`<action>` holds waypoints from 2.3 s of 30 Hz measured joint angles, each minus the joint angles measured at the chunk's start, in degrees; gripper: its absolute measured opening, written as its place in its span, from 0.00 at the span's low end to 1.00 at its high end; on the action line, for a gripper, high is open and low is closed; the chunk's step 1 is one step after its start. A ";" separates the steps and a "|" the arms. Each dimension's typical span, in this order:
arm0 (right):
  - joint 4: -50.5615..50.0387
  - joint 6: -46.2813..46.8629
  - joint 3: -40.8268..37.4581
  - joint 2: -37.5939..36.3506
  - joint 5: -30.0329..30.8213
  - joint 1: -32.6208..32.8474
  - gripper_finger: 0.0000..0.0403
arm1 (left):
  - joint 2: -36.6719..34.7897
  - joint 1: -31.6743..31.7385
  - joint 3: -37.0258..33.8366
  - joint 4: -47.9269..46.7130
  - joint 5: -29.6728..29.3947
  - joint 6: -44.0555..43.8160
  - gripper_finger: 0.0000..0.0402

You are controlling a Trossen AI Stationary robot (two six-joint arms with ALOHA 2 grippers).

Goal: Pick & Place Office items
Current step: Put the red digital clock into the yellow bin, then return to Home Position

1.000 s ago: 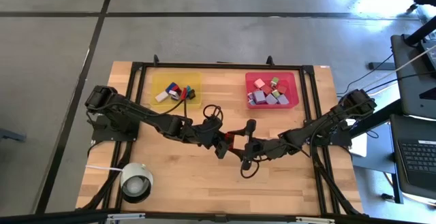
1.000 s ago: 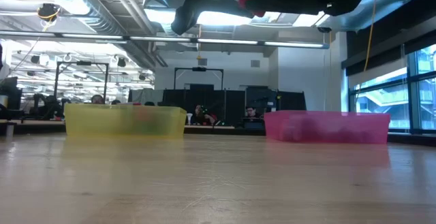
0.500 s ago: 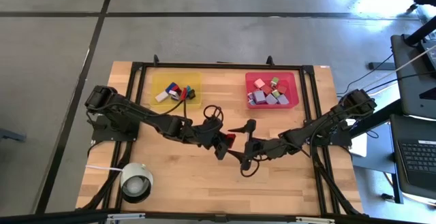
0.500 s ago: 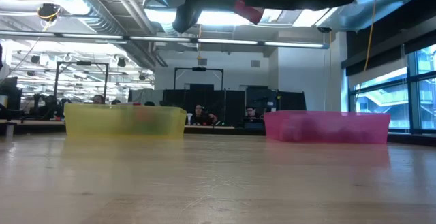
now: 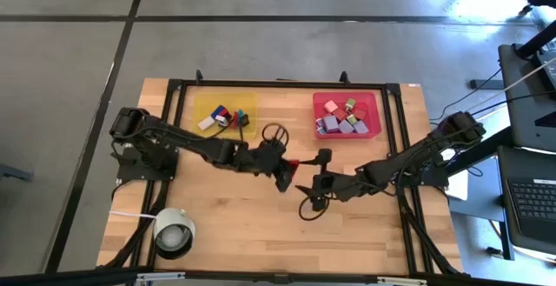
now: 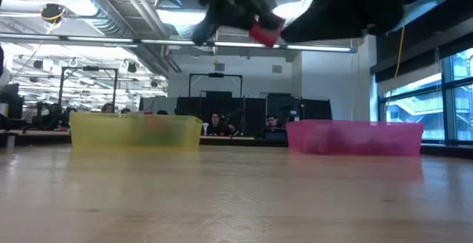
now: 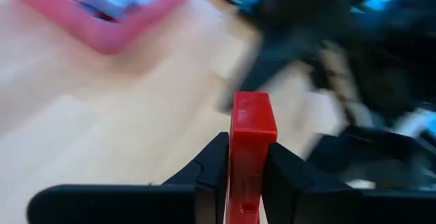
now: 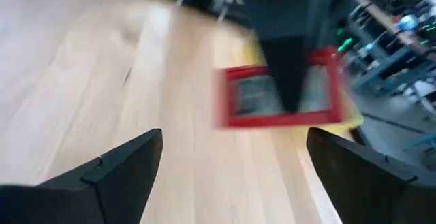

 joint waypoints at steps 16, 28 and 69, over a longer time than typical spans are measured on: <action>-48.16 16.98 -0.02 -22.78 -3.45 -11.92 0.91 | -0.03 18.72 -0.01 -21.00 -3.31 2.65 0.15; -54.08 18.72 -0.02 -25.66 -3.43 -12.48 0.91 | -0.27 30.01 -0.04 -32.99 -4.09 3.30 0.15; -56.29 20.74 -0.04 -27.43 -4.25 -12.35 0.91 | -4.31 30.84 0.89 -40.64 -5.97 5.13 0.35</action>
